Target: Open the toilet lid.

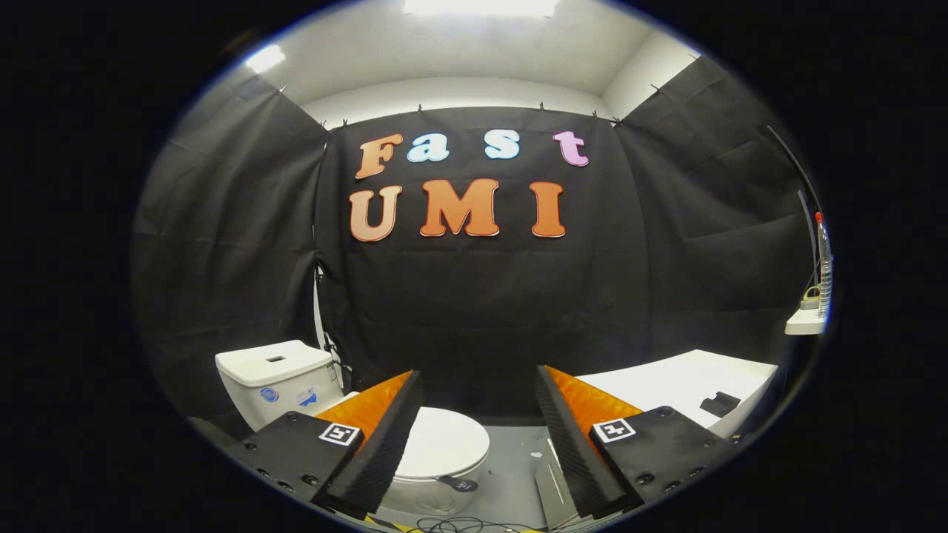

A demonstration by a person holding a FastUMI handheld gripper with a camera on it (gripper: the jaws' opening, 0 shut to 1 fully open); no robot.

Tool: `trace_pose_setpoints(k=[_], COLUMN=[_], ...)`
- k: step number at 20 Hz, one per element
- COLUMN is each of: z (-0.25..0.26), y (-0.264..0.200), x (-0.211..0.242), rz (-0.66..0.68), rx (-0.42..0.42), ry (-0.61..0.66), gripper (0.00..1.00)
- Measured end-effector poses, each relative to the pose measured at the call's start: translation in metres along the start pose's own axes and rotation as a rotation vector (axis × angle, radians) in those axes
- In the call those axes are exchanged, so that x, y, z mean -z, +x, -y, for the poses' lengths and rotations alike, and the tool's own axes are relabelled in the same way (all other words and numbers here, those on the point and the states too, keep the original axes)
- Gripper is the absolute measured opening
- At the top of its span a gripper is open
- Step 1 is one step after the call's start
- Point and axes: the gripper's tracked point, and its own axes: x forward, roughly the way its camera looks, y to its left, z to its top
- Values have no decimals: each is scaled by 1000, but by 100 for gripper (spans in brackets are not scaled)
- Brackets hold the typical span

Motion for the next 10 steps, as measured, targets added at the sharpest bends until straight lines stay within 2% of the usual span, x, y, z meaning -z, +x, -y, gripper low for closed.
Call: trace_pose_setpoints(k=[6, 10], z=[-14, -49], y=[4, 49], x=[-13, -15], rz=[33, 27], rx=[-9, -48], ry=[-7, 7], gripper=[98, 98])
